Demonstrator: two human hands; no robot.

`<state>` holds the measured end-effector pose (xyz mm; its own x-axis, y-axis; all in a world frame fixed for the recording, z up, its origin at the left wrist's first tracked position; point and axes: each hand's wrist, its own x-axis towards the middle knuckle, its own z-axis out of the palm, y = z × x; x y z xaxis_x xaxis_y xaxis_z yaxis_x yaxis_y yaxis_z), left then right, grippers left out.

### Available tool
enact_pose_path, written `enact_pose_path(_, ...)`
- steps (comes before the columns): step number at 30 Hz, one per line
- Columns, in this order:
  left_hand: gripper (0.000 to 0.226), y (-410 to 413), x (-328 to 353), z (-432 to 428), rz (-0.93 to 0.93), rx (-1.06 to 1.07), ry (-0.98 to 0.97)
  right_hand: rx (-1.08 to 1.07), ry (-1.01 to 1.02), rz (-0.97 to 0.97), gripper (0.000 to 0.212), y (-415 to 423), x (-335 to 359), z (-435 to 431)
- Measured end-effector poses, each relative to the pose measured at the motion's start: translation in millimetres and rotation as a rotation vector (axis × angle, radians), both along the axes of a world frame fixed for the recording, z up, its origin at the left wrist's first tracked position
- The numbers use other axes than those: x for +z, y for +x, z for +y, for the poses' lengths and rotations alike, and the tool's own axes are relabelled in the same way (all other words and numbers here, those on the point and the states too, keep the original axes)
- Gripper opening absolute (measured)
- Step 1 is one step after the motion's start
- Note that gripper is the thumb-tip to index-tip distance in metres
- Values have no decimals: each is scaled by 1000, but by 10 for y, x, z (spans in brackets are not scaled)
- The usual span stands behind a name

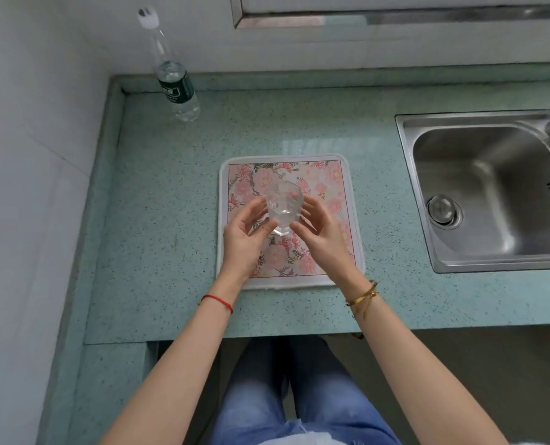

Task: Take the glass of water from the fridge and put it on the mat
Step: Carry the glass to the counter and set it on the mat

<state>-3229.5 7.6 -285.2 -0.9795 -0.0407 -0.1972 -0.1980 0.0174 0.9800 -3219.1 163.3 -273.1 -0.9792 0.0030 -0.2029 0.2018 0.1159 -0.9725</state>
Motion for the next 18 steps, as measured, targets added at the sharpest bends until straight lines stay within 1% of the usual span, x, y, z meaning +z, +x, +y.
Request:
enact_pose_path(9, 52, -11, -268, -14, -41, 14, 35, -16, -13, -49, 51, -12, -304, -20)
enact_pose_path(18, 51, 26, -313, -11, -43, 5, 80, -20, -40, -45, 51, 15, -352, -27)
